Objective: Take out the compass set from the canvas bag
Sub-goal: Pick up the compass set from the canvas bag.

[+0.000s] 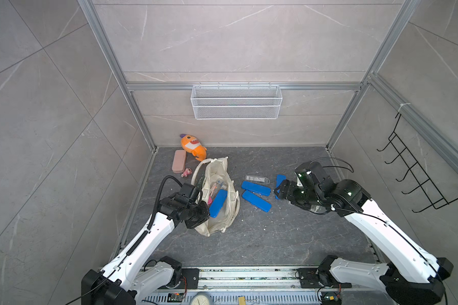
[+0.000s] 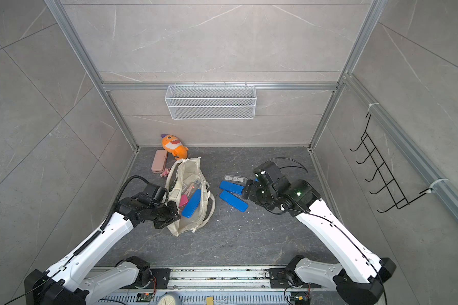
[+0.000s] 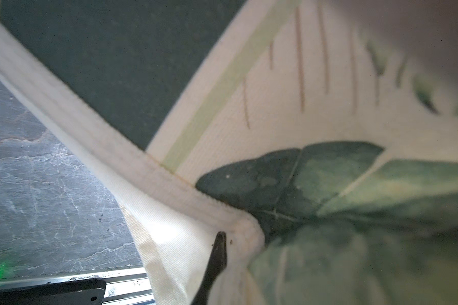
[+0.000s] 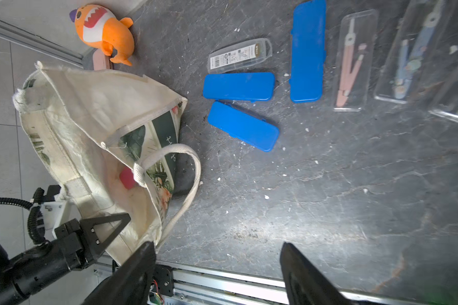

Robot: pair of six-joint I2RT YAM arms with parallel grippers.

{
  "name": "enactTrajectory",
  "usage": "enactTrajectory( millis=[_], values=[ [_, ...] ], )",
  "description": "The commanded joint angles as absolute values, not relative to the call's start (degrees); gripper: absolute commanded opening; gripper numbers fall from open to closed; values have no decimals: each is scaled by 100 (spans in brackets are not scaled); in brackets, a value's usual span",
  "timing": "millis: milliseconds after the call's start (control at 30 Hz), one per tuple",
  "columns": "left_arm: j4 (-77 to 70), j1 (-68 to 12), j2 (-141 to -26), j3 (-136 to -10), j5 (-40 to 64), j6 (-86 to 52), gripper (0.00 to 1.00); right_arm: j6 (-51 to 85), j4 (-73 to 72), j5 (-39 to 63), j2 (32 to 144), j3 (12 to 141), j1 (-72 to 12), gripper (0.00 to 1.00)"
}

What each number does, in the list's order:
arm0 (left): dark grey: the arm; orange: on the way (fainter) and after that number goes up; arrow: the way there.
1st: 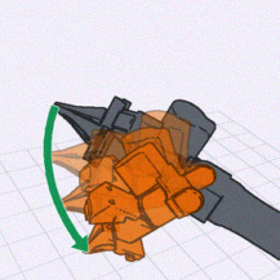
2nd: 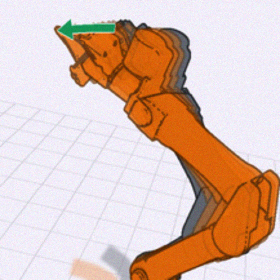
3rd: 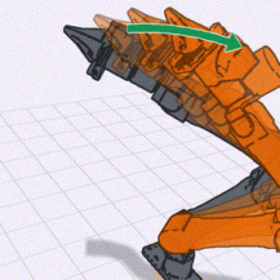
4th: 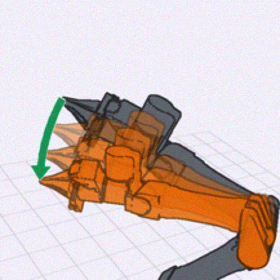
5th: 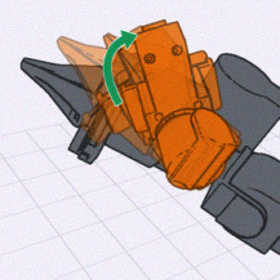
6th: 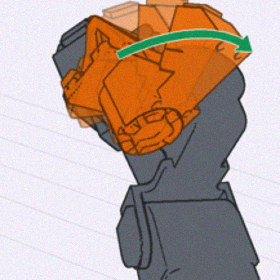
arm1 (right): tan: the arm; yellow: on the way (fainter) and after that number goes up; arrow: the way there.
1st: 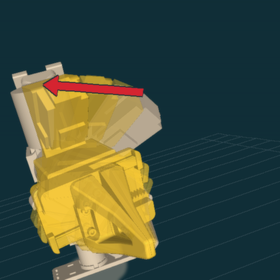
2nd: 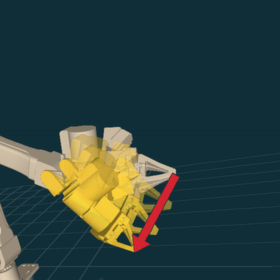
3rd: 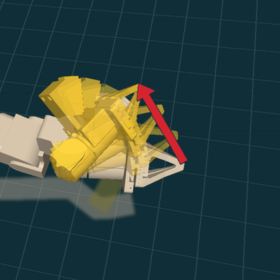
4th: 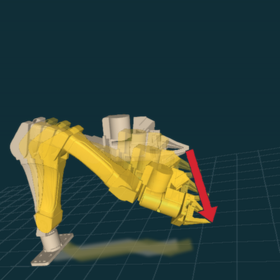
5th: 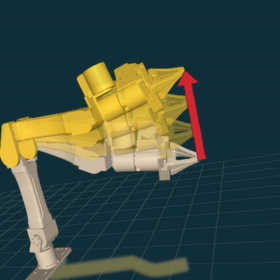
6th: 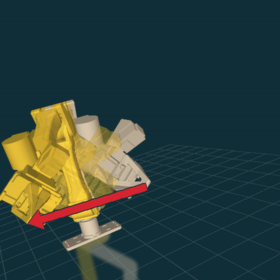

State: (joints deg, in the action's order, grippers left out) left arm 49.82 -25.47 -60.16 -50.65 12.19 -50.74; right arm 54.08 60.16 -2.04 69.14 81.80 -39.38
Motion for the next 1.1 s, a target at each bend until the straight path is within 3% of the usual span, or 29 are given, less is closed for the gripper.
enactTrajectory(
  millis=[0, 567, 1067],
  values=[
    [4836, -2552, -5962, -5265, 1135, -5000, 0, 5596, 5243, -55, 7261, 8113, -4143, 76],
    [4905, -2555, -5925, -5239, 1071, -4984, 0, 6083, 4428, -524, 9454, 9697, -5942, 72],
    [4842, -2555, -5765, -5098, 1054, -5058, 0, 6817, 4101, -572, 10308, 9786, -6306, 57]
  ],
)
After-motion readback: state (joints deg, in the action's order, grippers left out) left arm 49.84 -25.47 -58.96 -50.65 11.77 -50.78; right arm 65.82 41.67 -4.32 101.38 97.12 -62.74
